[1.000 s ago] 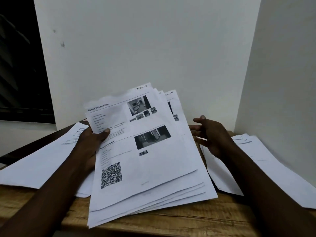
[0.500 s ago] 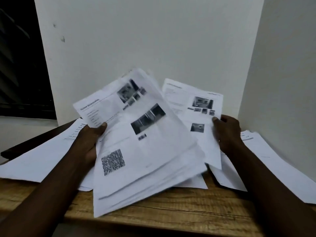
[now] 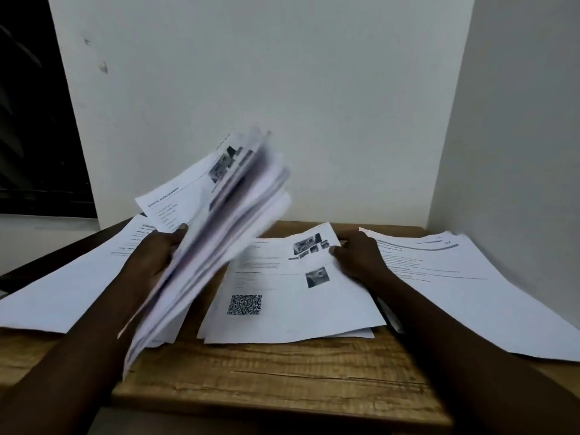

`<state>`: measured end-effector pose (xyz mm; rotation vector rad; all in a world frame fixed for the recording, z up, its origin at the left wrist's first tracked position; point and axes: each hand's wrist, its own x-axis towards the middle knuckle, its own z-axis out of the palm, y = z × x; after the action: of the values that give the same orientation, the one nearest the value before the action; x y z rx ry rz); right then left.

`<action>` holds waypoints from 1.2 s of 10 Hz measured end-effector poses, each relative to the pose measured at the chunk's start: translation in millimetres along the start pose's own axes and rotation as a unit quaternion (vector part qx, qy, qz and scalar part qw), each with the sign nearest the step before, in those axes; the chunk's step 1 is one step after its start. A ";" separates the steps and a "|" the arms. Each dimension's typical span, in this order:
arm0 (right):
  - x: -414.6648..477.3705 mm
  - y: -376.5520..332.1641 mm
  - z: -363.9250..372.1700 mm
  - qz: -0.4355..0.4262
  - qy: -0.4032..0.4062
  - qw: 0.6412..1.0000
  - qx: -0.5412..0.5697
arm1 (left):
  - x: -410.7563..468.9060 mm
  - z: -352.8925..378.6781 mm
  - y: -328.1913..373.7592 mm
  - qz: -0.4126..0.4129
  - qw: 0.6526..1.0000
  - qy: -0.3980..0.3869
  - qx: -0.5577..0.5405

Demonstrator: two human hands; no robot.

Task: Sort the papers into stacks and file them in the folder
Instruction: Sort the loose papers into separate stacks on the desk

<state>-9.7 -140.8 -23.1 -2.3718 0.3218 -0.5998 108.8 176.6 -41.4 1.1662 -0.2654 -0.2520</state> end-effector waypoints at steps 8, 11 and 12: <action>-14.0 -34.0 -14.1 -0.001 -0.027 0.933 0.358 | -37.4 53.3 7.7 0.092 0.995 0.038 -0.005; -13.3 -29.6 -12.8 -0.040 0.010 0.934 0.356 | -41.5 57.6 8.7 0.084 0.996 0.008 -0.035; -12.0 -28.6 -12.4 -0.034 0.005 0.936 0.350 | -41.8 57.2 9.0 0.076 0.996 0.002 -0.043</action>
<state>-24.2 -121.6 0.0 -1.6944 0.0142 -0.6290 50.9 144.2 -15.0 1.0557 -0.3350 -0.1264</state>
